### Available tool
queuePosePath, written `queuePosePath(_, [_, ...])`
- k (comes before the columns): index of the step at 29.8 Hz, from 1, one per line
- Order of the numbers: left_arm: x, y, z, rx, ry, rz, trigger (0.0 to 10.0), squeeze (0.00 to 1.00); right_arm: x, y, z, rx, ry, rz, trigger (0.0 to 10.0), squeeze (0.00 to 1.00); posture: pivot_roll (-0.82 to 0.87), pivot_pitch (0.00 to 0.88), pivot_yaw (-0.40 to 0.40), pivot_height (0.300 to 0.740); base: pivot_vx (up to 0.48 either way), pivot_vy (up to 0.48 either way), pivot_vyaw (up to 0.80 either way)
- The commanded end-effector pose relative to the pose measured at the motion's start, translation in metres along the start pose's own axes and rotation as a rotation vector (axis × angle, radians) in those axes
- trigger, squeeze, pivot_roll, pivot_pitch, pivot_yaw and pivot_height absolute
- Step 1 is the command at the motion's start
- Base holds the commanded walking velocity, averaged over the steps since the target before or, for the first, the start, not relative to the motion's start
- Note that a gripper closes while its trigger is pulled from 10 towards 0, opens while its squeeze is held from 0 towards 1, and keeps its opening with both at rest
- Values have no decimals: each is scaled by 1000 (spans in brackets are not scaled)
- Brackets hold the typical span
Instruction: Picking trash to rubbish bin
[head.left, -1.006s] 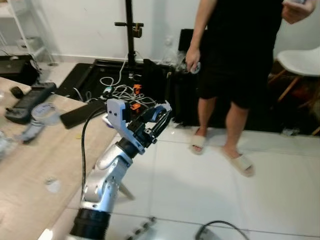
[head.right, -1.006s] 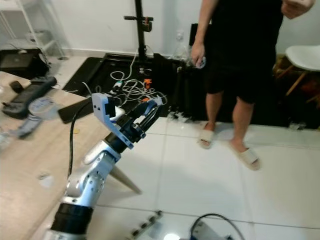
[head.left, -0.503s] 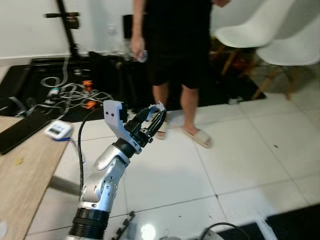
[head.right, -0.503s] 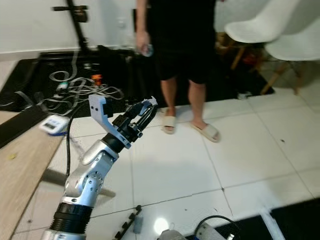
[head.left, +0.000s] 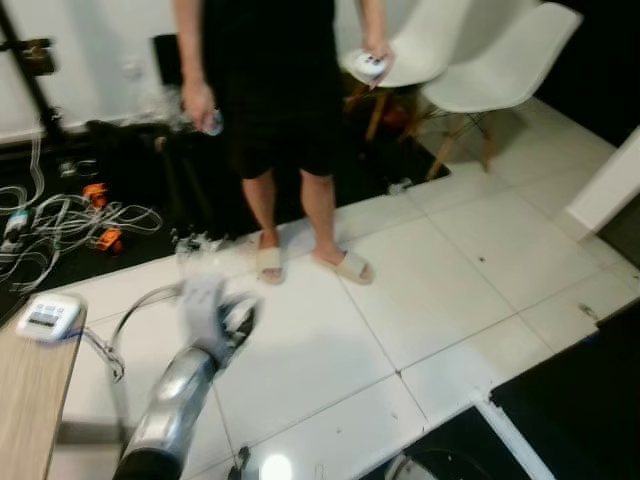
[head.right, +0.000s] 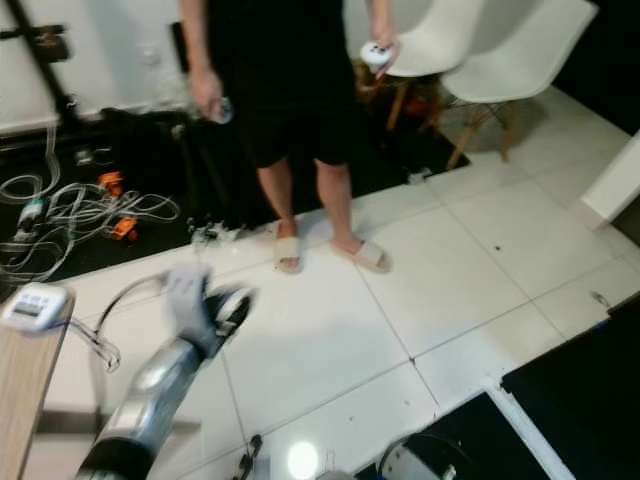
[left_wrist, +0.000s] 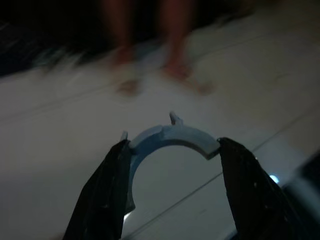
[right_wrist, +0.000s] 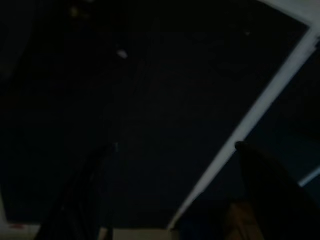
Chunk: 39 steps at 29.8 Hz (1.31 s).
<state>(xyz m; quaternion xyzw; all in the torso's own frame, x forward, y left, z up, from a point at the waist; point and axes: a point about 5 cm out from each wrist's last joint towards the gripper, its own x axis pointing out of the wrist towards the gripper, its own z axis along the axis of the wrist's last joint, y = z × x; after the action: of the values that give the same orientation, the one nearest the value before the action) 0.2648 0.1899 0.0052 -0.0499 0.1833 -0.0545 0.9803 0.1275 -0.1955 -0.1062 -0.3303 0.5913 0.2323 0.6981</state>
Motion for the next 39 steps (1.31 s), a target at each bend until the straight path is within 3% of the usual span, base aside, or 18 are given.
queuePosePath(1, [-10, 15, -26, 50, 107, 112, 10000, 0, 1, 4, -4, -11, 12, 12, 10000, 0, 79, 53, -11, 740, 0, 0, -769])
queuePosePath(3, [-30, 34, -55, 56, 227, 227, 10000, 0, 1, 5, -5, -14, 13, 15, 10000, 0, 79, 54, -10, 740, 0, 0, -769])
queuePosePath(6, [-37, 39, -65, 57, 265, 260, 10000, 0, 1, 5, -5, -14, 14, 15, 10000, 0, 79, 53, -9, 740, 0, 0, -765])
queuePosePath(10, [-66, 52, -98, -16, 383, 354, 10000, 0, 1, 6, -7, -15, 16, 16, 10000, 0, 79, 51, -12, 740, 0, 0, -767])
queuePosePath(14, [-80, 53, -114, -17, 450, 386, 10000, 0, 1, 5, -8, -19, 18, 14, 10000, 0, 81, 49, -14, 740, 0, 0, -764])
queuePosePath(16, [-106, 51, -140, -6, 583, 419, 10000, 0, 1, 4, -9, -25, 20, 11, 10000, 0, 81, 49, -14, 740, 0, 0, -769])
queuePosePath(22, [-131, 42, -164, 23, 712, 418, 10000, 0, 1, 6, -10, -27, 21, 11, 10000, 0, 78, 40, -17, 740, 0, 0, -769])
queuePosePath(25, [-137, 38, -170, 43, 745, 398, 10000, 0, 1, 6, -11, -27, 21, 11, 10000, 0, 79, 42, -17, 740, 0, 0, -769])
queuePosePath(31, [-138, 30, -174, 171, 789, 317, 10000, 0, 1, 6, -12, -29, 26, 18, 10000, 0, 85, 47, -17, 740, 0, 0, -768])
queuePosePath(39, [-134, 29, -172, 197, 790, 319, 10000, 0, 1, 6, -11, -21, 23, 21, 10000, 0, 78, 51, -6, 740, 0, 0, -768])
